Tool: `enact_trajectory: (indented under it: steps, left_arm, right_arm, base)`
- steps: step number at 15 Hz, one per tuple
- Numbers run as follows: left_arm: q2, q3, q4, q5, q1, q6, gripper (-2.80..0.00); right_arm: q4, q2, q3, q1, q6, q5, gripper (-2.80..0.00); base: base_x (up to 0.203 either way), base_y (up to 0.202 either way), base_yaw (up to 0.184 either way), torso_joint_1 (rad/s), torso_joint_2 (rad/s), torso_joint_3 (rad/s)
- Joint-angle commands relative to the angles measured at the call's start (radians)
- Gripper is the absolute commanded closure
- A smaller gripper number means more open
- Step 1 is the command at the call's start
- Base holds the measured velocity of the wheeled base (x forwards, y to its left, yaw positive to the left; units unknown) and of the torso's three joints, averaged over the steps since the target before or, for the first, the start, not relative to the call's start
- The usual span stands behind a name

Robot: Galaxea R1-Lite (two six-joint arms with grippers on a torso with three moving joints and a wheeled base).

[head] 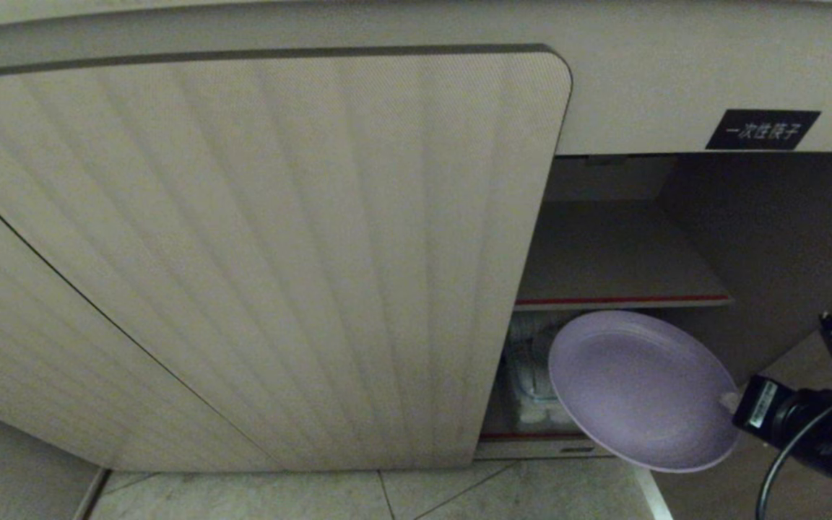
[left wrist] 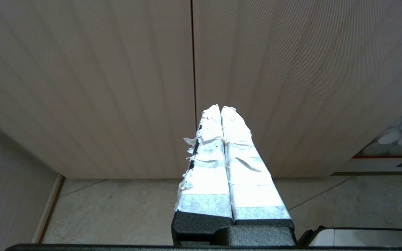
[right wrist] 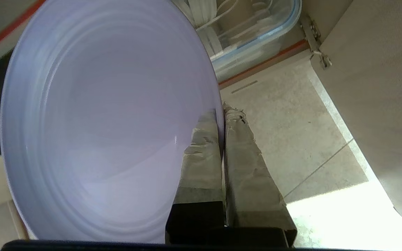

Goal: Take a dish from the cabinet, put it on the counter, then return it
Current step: Place it on the table

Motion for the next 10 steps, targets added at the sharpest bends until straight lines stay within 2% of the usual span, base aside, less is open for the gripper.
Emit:
enact_trajectory:
  steps: [1,10]
  left_arm:
    - [0.000,0.000,0.000,0.000,0.000,0.000,0.00]
    - [0.000,0.000,0.000,0.000,0.000,0.000,0.00]
  right_arm:
    - [-0.004,-0.008,0.015,0.005,0.004,-0.001,0.00]
    - [-0.009,-0.065,0.099,0.098,0.004,-0.001,0.00]
  base:
    - [0.000,0.000,0.000,0.000,0.00,0.000]
    - [0.000,0.000,0.000,0.000,0.00,0.000]
